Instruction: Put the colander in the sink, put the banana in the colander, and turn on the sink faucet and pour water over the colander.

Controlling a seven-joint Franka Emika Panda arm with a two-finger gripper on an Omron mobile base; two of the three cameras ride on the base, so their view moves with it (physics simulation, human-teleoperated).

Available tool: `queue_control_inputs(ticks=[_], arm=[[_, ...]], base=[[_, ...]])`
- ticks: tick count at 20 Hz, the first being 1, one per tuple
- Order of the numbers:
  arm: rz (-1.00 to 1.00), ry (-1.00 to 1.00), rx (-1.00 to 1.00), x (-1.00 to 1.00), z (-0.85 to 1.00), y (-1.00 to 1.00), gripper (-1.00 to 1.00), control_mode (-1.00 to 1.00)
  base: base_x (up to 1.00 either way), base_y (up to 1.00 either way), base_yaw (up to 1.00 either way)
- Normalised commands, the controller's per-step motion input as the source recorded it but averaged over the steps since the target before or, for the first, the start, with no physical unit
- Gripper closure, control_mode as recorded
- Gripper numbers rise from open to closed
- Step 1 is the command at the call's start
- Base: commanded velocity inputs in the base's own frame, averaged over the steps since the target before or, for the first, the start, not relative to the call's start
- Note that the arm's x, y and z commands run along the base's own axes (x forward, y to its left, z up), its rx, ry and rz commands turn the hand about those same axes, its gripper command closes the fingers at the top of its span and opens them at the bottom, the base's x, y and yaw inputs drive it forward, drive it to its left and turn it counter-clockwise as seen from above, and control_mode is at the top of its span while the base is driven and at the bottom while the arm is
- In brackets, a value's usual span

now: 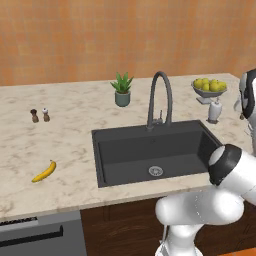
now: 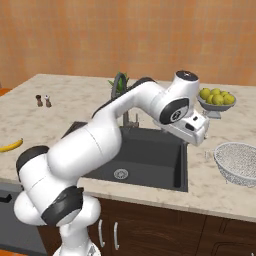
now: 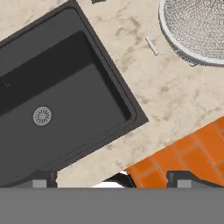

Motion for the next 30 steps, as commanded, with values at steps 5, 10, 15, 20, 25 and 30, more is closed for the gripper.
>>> queue_control_inputs(ticks=[5, 10, 15, 20, 25, 30], arm=[[-0.38, 0.10, 0.00, 0.26, -0.36, -0.77, -1.00, -1.00], [-0.40, 0.11, 0.00, 0.05, -0.32, -0.62, -1.00, -1.00], [-0.14, 0.01, 0.00, 0.02, -0.22, -0.39, -1.00, -1.00], [0.02, 0.00, 0.00, 0.22, -0.24, -0.16, -1.00, -1.00], [0.06, 0.00, 0.00, 0.43, -0.20, -0.18, -1.00, -1.00], [0.11, 0.00, 0.00, 0.49, -0.09, -0.13, -1.00, -1.00]], base=[[0.00, 0.00, 0.00], [0.00, 0.00, 0.00], [0.00, 0.00, 0.00], [0.00, 0.00, 0.00], [0.00, 0.00, 0.00], [0.00, 0.00, 0.00]])
